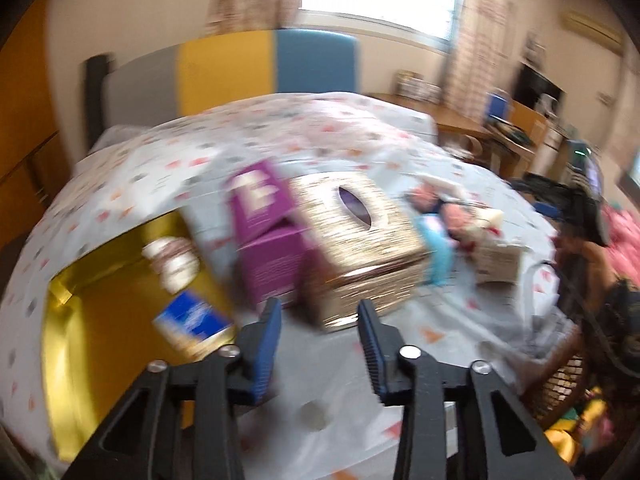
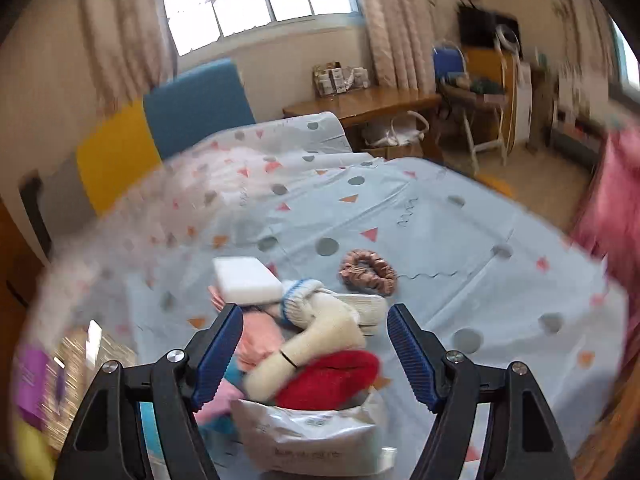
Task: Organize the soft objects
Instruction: 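Grasp the blue plush toy with pink hood using the left gripper, then carry the plush toy toward the tray with left gripper while right grasps the wipes package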
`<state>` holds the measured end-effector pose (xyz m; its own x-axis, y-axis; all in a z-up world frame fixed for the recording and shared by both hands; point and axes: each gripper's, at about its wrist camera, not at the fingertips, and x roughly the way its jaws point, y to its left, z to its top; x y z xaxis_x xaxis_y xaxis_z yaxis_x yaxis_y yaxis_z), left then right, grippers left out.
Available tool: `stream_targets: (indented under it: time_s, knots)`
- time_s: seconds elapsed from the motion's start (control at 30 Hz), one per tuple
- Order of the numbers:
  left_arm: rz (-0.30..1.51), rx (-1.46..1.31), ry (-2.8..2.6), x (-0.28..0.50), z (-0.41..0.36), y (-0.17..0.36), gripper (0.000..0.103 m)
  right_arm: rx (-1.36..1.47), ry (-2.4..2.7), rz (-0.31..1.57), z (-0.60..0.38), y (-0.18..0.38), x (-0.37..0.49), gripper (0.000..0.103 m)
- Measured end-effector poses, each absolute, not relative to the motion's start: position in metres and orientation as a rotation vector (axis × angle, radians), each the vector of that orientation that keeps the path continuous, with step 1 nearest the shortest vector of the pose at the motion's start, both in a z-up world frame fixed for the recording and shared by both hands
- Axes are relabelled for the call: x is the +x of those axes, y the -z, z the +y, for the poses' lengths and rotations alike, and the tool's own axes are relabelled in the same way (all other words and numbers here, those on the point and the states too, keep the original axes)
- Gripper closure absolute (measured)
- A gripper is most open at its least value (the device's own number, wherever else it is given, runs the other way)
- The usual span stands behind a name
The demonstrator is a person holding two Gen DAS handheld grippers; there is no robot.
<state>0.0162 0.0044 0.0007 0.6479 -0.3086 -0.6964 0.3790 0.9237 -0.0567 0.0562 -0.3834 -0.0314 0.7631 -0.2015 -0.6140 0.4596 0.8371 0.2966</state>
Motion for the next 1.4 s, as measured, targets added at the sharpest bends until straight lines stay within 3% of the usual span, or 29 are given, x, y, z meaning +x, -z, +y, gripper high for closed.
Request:
stream_targets:
  time_s: [0.13, 0.17, 0.23, 0.3, 0.5, 0.9, 0.97, 1.0, 1.07, 1.3, 1.4]
  knots:
    - [0.76, 0.187, 0.52, 0.033, -0.054, -0.015, 0.061, 0.531, 0.364, 0.635, -0.392, 0.039, 0.055, 0.027]
    - [0.765, 0.223, 0.546, 0.039, -0.074, -0.017, 0.057, 0.535, 0.367, 0.639, -0.393, 0.04, 0.055, 0.027]
    - [0.77, 0.268, 0.562, 0.05, -0.103, -0.021, 0.032, 0.563, 0.356, 0.631, -0.395, 0.04, 0.053, 0.027]
    - [0.764, 0.303, 0.584, 0.06, -0.128, -0.019, 0.027, 0.586, 0.352, 0.625, -0.397, 0.04, 0.051, 0.027]
    - [0.858, 0.474, 0.598, 0.097, -0.197, 0.016, 0.027, 0.693, 0.351, 0.613, -0.414, 0.047, 0.045, 0.027]
    - [1.093, 0.657, 0.486, 0.149, -0.253, 0.104, 0.027, 0.74, 0.296, 0.624, -0.415, 0.051, 0.047, 0.027]
    - [1.087, 0.665, 0.47, 0.149, -0.255, 0.113, 0.034, 0.744, 0.289, 0.624, -0.415, 0.051, 0.047, 0.027]
    - [1.066, 0.668, 0.454, 0.148, -0.255, 0.115, 0.054, 0.744, 0.29, 0.624, -0.415, 0.051, 0.047, 0.027]
    - [1.053, 0.635, 0.46, 0.146, -0.252, 0.112, 0.059, 0.75, 0.285, 0.62, -0.415, 0.051, 0.046, 0.027]
    - [1.019, 0.434, 0.508, 0.124, -0.223, 0.089, 0.063, 0.749, 0.26, 0.651, -0.413, 0.054, 0.051, 0.027]
    - [0.988, 0.411, 0.537, 0.11, -0.218, 0.073, 0.063, 0.69, 0.151, 0.764, -0.403, 0.055, 0.066, 0.027]
